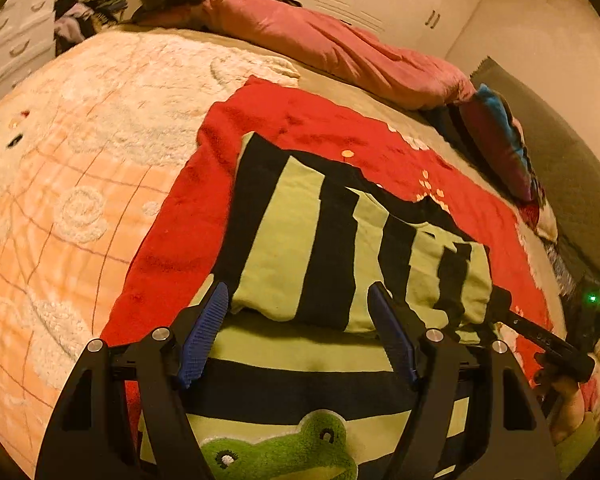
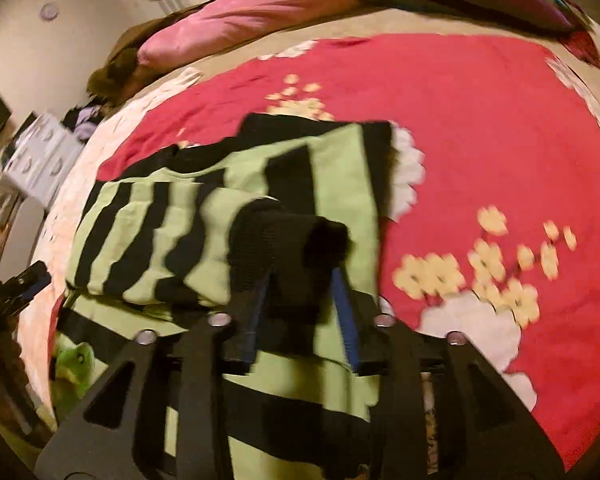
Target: Fold small clothes
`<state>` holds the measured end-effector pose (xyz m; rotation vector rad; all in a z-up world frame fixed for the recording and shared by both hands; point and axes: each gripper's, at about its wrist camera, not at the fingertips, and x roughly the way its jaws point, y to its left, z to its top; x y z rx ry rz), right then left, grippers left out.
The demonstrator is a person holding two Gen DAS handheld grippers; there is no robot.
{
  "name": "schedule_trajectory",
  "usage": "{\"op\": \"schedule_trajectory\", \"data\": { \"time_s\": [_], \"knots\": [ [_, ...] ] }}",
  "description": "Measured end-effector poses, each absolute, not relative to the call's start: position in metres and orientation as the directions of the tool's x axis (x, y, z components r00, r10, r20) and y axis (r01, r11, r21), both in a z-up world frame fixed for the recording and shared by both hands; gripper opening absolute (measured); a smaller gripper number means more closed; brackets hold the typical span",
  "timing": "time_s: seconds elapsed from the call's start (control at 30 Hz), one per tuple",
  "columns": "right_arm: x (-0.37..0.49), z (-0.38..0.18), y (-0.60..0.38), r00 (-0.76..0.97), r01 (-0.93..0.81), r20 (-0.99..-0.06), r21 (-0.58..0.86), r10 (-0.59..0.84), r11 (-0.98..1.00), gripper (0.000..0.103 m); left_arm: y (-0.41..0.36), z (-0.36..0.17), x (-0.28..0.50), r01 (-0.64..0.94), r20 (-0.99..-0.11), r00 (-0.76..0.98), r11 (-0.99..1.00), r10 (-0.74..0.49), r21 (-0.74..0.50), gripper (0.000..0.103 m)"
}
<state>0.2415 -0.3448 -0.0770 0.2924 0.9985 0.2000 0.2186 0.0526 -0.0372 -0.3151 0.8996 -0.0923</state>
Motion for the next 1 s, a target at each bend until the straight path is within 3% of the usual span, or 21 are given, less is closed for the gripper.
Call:
{"op": "schedule_trajectory", "data": {
  "time_s": [0.2, 0.47, 0.6, 0.8, 0.9, 1.0],
  "knots": [
    [0.23, -0.068, -0.359, 0.592, -0.017, -0.77, 0.282, 0.237, 0.959, 0.035, 0.026, -0.038, 0.235, 0.02, -0.777, 0.584, 0.961, -0.235, -0.276, 0.071],
    [0.24, -0.061, -0.344, 0.56, -0.085, -0.748, 0.376, 0.357, 0.923, 0.036, 0.003, -0.067, 0.269, 0.038, -0.832, 0.533, 0.986, -0.155, -0.16, 0.071],
    [0.259, -0.074, -0.337, 0.494, -0.083, -0.765, 0.432, 0.413, 0.898, 0.036, 0.016, -0.087, 0.273, 0.002, -0.842, 0.51, 0.978, -0.179, -0.207, 0.071],
    [0.265, -0.063, -0.325, 0.543, -0.154, -0.741, 0.375, 0.395, 0.914, 0.061, 0.021, -0.09, 0.269, 0.011, -0.829, 0.523, 0.974, -0.2, -0.228, 0.071],
    [0.272, -0.063, -0.315, 0.503, -0.222, -0.742, 0.385, 0.443, 0.896, 0.062, 0.022, -0.09, 0.269, 0.006, -0.825, 0.527, 0.971, -0.205, -0.238, 0.071],
    [0.286, -0.087, -0.313, 0.32, -0.21, -0.731, 0.566, 0.603, 0.797, 0.062, 0.024, -0.091, 0.268, -0.003, -0.816, 0.536, 0.966, -0.217, -0.259, 0.071]
  ]
}}
